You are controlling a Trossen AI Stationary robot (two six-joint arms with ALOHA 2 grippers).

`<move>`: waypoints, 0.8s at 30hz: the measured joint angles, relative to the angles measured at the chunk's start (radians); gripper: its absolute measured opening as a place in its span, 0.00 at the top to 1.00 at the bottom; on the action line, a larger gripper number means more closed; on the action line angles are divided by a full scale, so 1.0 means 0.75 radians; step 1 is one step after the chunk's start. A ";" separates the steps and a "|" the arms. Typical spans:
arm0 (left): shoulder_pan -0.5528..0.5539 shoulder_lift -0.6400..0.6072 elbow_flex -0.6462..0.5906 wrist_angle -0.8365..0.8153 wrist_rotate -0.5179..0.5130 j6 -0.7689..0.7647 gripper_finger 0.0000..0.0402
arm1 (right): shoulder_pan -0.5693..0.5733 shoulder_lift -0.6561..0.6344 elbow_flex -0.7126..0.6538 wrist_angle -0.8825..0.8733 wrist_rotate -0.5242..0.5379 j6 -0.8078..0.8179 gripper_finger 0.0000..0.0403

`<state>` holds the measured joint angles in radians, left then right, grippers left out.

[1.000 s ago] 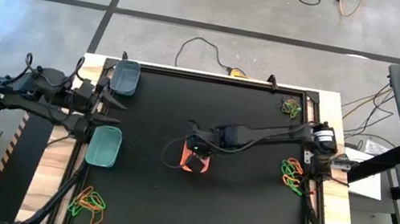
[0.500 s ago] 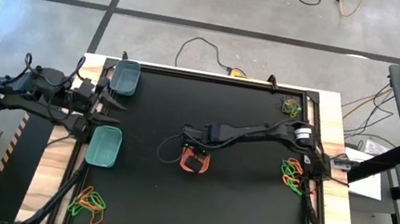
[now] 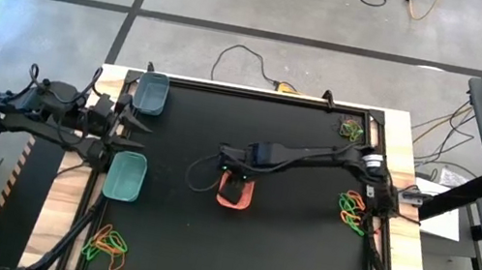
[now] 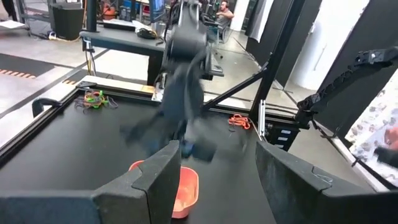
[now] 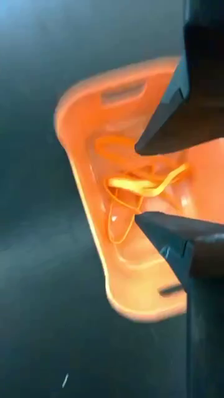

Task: Sort rubber bands into baskets
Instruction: Put the orange rubber band into the orange bin

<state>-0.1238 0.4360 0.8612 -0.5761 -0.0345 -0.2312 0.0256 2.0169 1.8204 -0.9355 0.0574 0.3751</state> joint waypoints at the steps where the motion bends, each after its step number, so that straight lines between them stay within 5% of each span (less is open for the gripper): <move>1: 0.000 0.001 0.000 0.001 0.000 -0.014 0.52 | 0.006 -0.026 0.021 -0.037 0.023 -0.003 0.57; 6: 0.000 0.026 0.001 0.011 -0.034 -0.106 0.52 | 0.058 -0.228 0.019 -0.198 0.240 -0.047 0.49; 11: 0.000 0.124 0.000 0.014 -0.151 -0.189 0.52 | 0.095 -0.494 -0.259 -0.223 0.298 0.019 0.43; 24: 0.000 0.389 -0.007 0.134 -0.295 -0.424 0.52 | 0.332 -1.088 -0.964 -0.400 0.275 0.706 0.38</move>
<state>-0.1238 0.7275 0.8558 -0.4757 -0.2557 -0.5493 0.2749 1.2006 1.0975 -1.2352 0.2636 0.9044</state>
